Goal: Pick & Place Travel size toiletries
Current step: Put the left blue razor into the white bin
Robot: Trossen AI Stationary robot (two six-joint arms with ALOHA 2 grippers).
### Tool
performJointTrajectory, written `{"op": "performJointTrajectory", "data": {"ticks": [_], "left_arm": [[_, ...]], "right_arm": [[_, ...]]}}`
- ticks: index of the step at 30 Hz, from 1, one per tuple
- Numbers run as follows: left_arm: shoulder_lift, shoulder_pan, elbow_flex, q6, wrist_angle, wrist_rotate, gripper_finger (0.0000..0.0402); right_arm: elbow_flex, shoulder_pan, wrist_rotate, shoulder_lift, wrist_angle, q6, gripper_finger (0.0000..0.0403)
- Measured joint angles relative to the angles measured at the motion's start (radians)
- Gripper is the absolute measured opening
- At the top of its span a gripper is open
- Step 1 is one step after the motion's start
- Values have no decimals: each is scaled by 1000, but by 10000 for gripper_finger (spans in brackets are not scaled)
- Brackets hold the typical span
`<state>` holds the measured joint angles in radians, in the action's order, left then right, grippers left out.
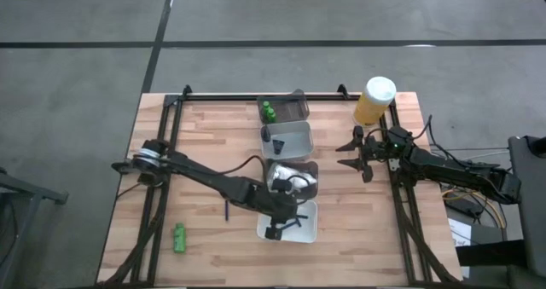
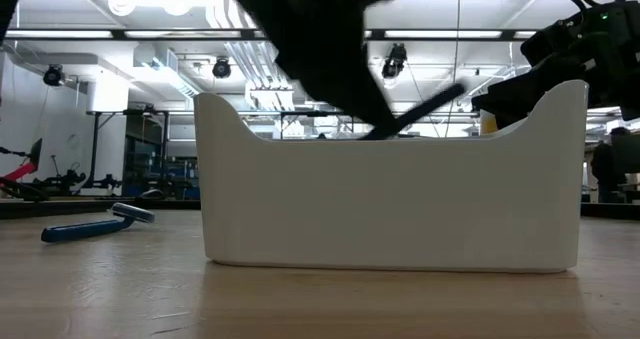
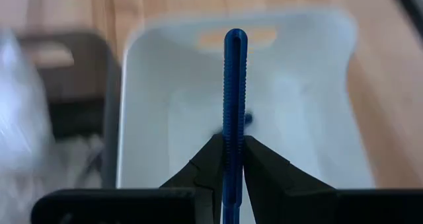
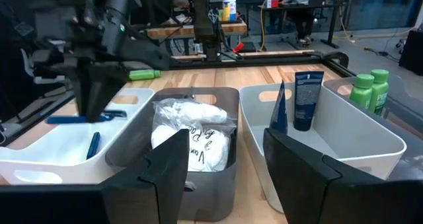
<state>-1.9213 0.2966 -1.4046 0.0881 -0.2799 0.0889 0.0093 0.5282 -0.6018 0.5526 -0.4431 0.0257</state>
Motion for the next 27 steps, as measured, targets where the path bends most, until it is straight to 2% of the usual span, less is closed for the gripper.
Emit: {"op": "performJointTrajectory", "data": {"ticks": [7,27], "left_arm": [[-27,-1,27,61,-9,16,53],[-28,-5,128,103,46,19,53]], "right_arm": [[0,0,0,0,0,0,166],[0,0,0,0,0,0,105]]}}
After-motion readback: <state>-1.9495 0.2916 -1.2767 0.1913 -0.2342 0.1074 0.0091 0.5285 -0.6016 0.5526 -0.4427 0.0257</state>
